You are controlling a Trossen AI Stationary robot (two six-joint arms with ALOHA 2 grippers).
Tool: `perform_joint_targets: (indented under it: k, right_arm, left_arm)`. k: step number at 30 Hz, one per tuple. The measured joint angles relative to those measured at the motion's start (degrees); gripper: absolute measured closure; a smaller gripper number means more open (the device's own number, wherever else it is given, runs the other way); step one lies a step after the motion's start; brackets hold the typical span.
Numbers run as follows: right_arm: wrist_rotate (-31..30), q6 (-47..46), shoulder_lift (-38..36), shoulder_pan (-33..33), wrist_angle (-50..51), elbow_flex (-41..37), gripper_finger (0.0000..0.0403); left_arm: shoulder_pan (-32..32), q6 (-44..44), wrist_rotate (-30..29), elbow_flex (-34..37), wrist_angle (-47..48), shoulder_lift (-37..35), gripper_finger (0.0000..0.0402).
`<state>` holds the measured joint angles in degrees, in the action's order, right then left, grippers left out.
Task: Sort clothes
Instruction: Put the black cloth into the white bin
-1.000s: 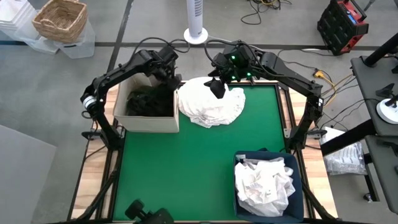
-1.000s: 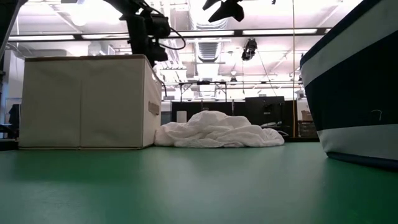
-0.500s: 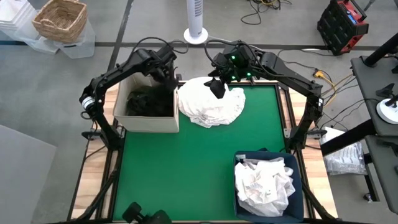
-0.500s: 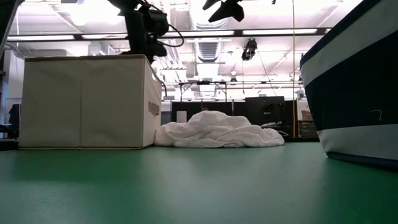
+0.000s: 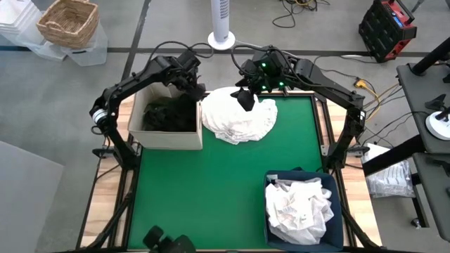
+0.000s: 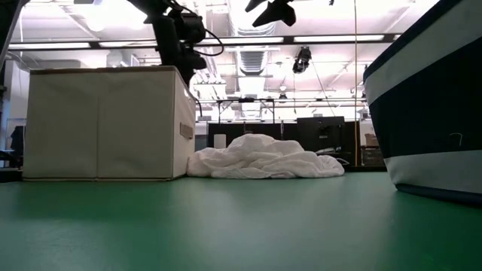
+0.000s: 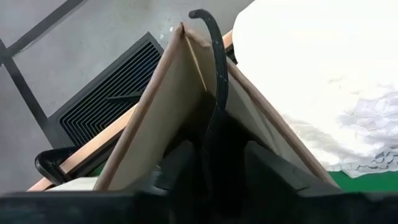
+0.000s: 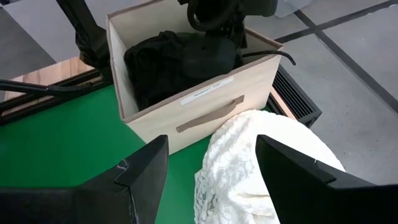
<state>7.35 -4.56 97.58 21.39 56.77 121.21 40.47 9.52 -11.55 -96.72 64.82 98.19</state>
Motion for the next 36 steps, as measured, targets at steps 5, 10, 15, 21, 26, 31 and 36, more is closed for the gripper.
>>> perform_joint_targets:
  k: [5,10,15,21,26,31,36]
  right_arm:
    - [0.0,-0.4,0.0,0.0,0.0,0.0,0.0170]
    - [0.0,-0.5,0.0,0.0,0.0,0.0,0.0170]
    - [0.0,-0.6,0.0,0.0,0.0,0.0,0.0170]
    - [0.0,-0.8,0.0,0.0,0.0,0.0,0.0170]
    - [0.0,-0.8,0.0,0.0,0.0,0.0,0.0170]
    - [0.0,-0.9,0.0,0.0,-0.2,0.0,0.0170]
    - [0.0,-1.0,0.0,0.0,-0.3,0.0,0.0170]
  left_arm:
    - [0.3,-0.7,0.0,1.5,-2.5,0.0,0.0251]
    - [0.7,-1.6,0.0,1.8,-3.5,0.2,0.0258]
    - [0.8,-2.2,0.0,2.0,-3.8,0.2,0.0287]
    - [1.1,-1.2,-0.1,4.6,-5.1,0.2,0.0336]
    - [1.1,-0.8,-2.4,5.8,-5.2,0.2,0.0375]
    - [1.2,1.1,-2.5,5.5,-5.1,0.2,0.0398]
    - [1.2,0.9,-2.4,4.3,-2.8,0.2,0.0401]
